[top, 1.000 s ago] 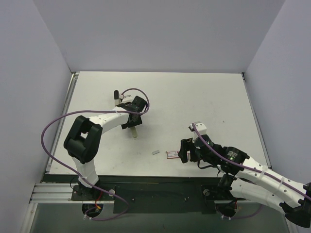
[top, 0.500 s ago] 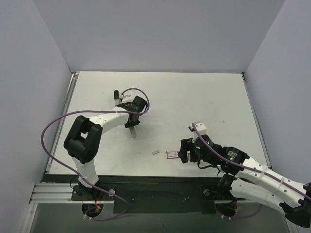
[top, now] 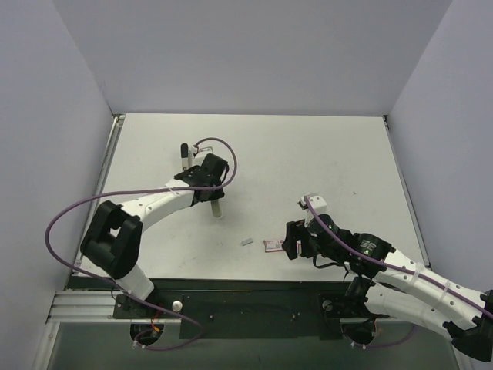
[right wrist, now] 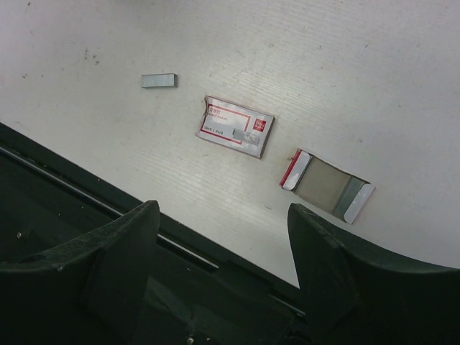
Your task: Unload the staples from the stapler
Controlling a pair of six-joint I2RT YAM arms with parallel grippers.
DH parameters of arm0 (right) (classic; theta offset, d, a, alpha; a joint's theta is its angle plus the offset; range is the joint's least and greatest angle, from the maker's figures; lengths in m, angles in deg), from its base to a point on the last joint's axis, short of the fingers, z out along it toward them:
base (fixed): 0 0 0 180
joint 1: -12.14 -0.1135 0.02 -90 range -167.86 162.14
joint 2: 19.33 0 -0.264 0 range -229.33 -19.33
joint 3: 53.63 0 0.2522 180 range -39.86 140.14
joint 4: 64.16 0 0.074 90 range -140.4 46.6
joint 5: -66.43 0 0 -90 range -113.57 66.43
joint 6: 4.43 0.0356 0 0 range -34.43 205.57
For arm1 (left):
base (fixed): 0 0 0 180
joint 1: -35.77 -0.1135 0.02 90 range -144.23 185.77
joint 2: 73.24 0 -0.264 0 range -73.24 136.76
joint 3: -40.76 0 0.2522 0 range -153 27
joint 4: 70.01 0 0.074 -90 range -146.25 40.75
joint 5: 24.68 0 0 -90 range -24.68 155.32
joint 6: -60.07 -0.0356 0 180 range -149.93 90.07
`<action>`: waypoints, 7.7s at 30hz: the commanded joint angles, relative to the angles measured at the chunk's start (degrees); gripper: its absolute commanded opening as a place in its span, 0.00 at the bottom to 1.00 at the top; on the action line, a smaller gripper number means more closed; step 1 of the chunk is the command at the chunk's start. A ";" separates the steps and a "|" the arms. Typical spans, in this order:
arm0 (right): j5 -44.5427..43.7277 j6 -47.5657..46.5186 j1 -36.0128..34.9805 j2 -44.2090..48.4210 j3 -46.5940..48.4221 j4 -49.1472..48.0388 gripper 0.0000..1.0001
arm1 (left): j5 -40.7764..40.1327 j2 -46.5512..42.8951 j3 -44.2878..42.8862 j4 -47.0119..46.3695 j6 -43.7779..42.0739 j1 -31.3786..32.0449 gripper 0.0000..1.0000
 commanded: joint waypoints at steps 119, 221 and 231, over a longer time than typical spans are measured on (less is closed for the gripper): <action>37.18 -12.04 -13.79 -0.09 5.28 -16.63 0.00 | 55.02 -58.79 23.82 -34.11 -7.68 17.55 0.00; 19.33 -2.38 0.18 -33.13 11.16 -52.40 0.00 | 23.99 -26.44 14.33 -48.61 -8.91 4.02 0.00; 21.35 -1.32 1.59 -37.87 15.29 -54.07 0.00 | 20.39 -24.77 16.52 -50.80 -11.46 4.10 0.00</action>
